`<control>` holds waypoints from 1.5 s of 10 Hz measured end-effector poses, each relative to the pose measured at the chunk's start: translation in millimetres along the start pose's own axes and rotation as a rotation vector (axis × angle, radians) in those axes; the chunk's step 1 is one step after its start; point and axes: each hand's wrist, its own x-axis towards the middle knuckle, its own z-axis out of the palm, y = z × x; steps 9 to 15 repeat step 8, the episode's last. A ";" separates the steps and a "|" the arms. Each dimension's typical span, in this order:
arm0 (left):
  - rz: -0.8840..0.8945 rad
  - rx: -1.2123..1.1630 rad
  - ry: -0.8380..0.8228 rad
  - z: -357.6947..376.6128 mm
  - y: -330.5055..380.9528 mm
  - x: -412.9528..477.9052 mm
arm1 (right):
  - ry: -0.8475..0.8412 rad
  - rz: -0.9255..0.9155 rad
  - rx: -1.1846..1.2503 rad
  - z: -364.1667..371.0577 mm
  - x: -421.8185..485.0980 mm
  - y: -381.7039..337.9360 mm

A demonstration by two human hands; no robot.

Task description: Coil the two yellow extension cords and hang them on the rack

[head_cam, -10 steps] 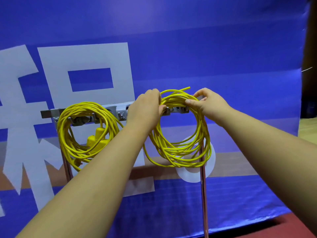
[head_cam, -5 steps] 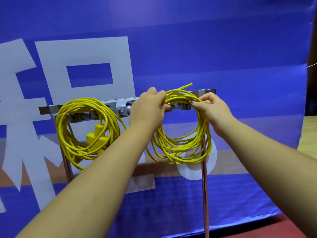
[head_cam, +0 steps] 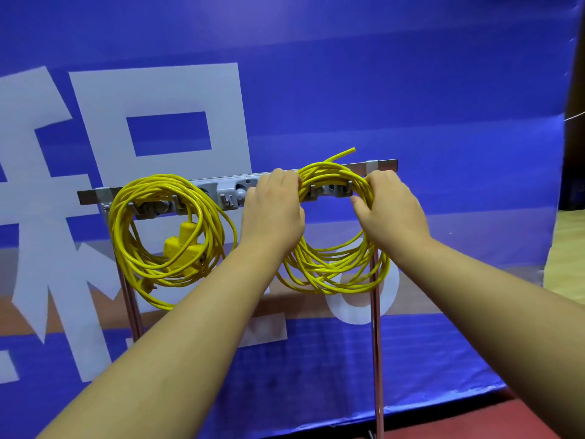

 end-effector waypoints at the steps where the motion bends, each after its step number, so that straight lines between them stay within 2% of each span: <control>1: -0.007 -0.030 0.005 -1.2 0.8 -3.7 | -0.003 0.005 0.002 -4.1 -2.8 -2.0; 4: 0.005 0.018 0.002 -8.6 -2.8 -7.6 | -0.129 0.080 0.014 -13.1 -4.7 -8.7; 6: -0.004 -0.108 -0.086 -18.8 -8.0 -9.6 | -0.182 0.142 0.085 -21.2 -4.0 -11.5; 8: -0.063 -0.328 -0.069 -31.0 -15.0 10.3 | -0.103 0.136 0.323 -37.2 22.9 -24.9; 15: -0.063 -0.328 -0.069 -31.0 -15.0 10.3 | -0.103 0.136 0.323 -37.2 22.9 -24.9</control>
